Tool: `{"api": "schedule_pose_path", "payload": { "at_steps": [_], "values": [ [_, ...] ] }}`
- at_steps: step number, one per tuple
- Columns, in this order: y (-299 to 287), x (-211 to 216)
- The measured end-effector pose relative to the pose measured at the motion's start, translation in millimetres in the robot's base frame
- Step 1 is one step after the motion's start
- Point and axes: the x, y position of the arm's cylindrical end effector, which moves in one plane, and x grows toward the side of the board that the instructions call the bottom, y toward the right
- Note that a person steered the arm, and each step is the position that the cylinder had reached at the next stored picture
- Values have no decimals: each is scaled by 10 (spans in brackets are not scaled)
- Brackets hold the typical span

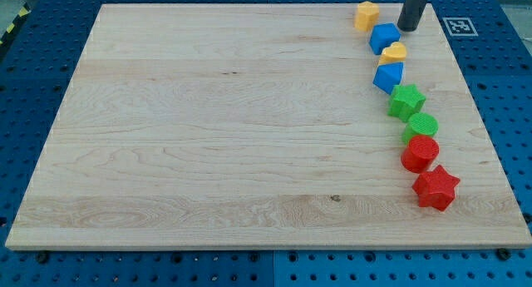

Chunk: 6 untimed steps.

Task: Nudge blue cube left a bit

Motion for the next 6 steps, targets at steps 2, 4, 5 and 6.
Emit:
{"api": "schedule_pose_path", "payload": {
  "at_steps": [2,4,5,6],
  "values": [
    [-1,169],
    [-118,169],
    [-161,170],
    [-161,227]
  ]
}}
